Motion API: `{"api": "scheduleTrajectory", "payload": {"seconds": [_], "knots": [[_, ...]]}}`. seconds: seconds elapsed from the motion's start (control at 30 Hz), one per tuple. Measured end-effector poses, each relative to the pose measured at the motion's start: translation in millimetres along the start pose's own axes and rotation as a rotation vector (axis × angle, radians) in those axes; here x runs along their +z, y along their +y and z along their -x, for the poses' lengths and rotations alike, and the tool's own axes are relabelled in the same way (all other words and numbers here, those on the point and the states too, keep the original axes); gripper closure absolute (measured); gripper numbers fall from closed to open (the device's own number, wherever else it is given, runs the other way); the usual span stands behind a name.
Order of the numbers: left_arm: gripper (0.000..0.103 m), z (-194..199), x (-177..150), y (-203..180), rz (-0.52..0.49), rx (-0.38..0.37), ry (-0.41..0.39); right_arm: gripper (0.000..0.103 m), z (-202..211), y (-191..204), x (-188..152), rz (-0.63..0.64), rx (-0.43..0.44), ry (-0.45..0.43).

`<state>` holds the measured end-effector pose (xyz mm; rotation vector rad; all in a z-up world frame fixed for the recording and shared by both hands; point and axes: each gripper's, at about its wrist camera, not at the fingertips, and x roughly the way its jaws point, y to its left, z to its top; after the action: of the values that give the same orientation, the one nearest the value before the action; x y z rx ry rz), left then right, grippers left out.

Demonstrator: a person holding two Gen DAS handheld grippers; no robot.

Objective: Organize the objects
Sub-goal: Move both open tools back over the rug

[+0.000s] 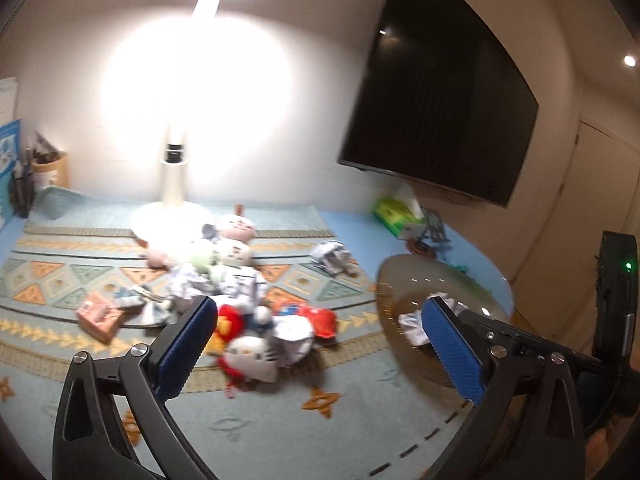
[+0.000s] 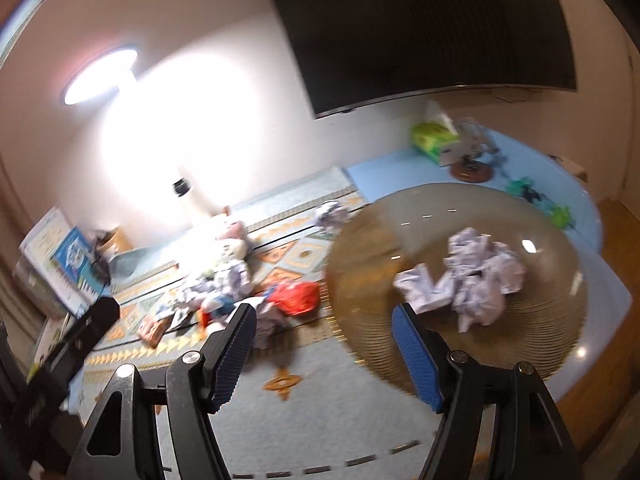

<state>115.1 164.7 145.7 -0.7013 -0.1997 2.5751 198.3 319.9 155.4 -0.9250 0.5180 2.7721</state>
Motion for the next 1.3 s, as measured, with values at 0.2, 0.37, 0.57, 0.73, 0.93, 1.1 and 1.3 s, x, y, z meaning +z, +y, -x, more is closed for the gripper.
{"api": "scheduleTrajectory", "payload": {"seconds": [0.2, 0.37, 0.57, 0.73, 0.93, 1.1, 1.3], "knots": [[0.001, 21, -9, 102, 0.099, 0.246, -0.019, 0.009, -30, 55, -29, 0.131, 0.076, 0.018], [0.001, 13, -40, 171, 0.182, 0.336, 0.064, 0.009, -61, 92, -53, 0.250, 0.094, -0.006], [0.001, 2, -60, 209, 0.269, 0.368, 0.094, 0.009, -96, 135, -82, 0.407, 0.133, 0.043], [0.001, -9, -58, 207, 0.206, 0.429, 0.098, 0.009, -123, 152, -91, 0.469, 0.072, 0.107], [0.001, -18, -59, 203, 0.169, 0.404, 0.155, 0.009, -136, 145, -93, 0.440, 0.063, 0.179], [0.001, -25, -61, 213, 0.214, 0.372, 0.211, 0.009, -144, 146, -98, 0.450, 0.039, 0.226], [0.001, -31, -65, 225, 0.279, 0.349, 0.264, 0.009, -149, 144, -99, 0.447, 0.022, 0.249]]}}
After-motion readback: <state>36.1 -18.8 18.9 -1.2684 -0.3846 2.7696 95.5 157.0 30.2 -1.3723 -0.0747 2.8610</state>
